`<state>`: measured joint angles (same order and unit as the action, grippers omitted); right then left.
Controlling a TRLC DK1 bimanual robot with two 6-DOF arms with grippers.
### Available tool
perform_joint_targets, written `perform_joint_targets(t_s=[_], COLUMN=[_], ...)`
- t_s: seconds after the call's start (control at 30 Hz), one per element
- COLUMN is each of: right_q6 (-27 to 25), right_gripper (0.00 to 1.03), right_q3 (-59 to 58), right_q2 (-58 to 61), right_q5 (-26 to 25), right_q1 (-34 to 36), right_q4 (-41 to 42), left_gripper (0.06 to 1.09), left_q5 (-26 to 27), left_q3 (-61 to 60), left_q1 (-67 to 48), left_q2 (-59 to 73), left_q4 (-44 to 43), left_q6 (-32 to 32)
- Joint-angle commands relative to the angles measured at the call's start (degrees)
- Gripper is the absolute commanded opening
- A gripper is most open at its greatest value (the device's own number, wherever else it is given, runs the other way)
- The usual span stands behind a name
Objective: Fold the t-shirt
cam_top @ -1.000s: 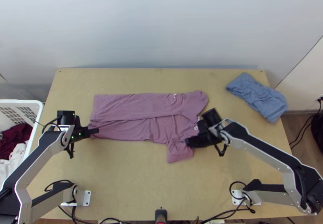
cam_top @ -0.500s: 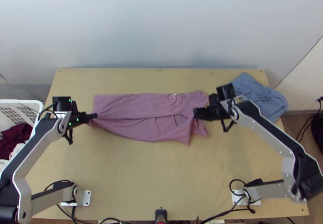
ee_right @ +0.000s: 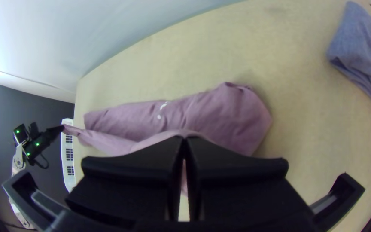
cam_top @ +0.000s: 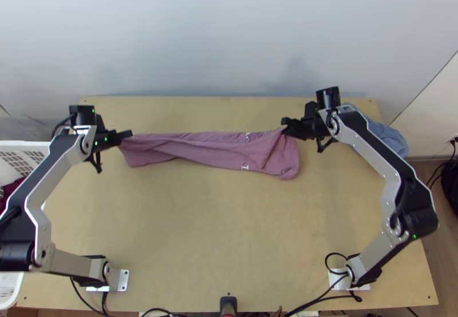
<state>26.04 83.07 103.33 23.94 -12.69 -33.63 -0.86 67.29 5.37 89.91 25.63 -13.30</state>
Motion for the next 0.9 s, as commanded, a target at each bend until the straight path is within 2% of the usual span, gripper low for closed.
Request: perform_joint_targets(t_s=[0.0, 0.27, 0.37, 0.5, 0.53, 0.63, 0.67, 0.7, 0.77, 0.83, 0.87], right_q6=[-0.5, -0.1, -0.1, 0.0, 0.0, 0.1, 0.1, 0.2, 1.1, 1.7, 2.2], right_gripper=[0.03, 0.03, 0.03, 0.03, 0.03, 0.05, 0.13, 0.27, 0.54, 0.86, 0.95], right_q3=[8.2, 14.1, 15.2, 16.7, 17.0, 17.7, 17.9, 18.0, 17.9, 17.9, 18.2], right_q2=[7.9, 15.7, 18.0, 20.0, 20.2, 20.8, 20.8, 20.6, 19.8, 18.8, 18.5], right_q5=[-0.8, -1.4, -1.8, -2.0, -2.1, -2.1, -2.1, -2.1, -2.1, -2.1, -2.1], right_q1=[2.5, 2.9, 2.9, 2.9, 2.9, 3.3, 3.3, 3.4, 3.5, 3.5, 3.5], right_q4=[0.1, 0.1, 0.1, 0.1, 0.1, 0.1, 0.0, 0.0, -0.2, -0.6, -1.2], left_gripper=[0.1, 0.1, 0.18, 0.18, 0.2, 0.44, 0.57, 0.71, 0.83, 0.97, 1.01], left_q5=[0.0, 0.0, 0.0, -0.1, -0.2, -0.3, -0.3, -0.3, -0.2, -0.1, -0.1], left_q3=[10.1, 15.9, 16.1, 16.0, 16.0, 16.0, 16.1, 16.3, 16.6, 18.0, 19.1], left_q1=[-0.8, -1.6, -1.8, -1.9, -1.9, -1.9, -1.9, -1.9, -1.9, -2.1, -2.2], left_q2=[8.3, 18.8, 21.9, 24.3, 24.6, 24.7, 24.7, 24.4, 24.0, 23.6, 23.5], left_q4=[0.0, -0.1, -0.9, -2.4, -2.6, -2.8, -2.7, -2.2, -1.1, 2.4, 5.0], left_q6=[-0.8, -1.4, -1.7, -1.8, -1.9, -2.3, -2.2, -2.3, -2.3, -2.3, -2.1])
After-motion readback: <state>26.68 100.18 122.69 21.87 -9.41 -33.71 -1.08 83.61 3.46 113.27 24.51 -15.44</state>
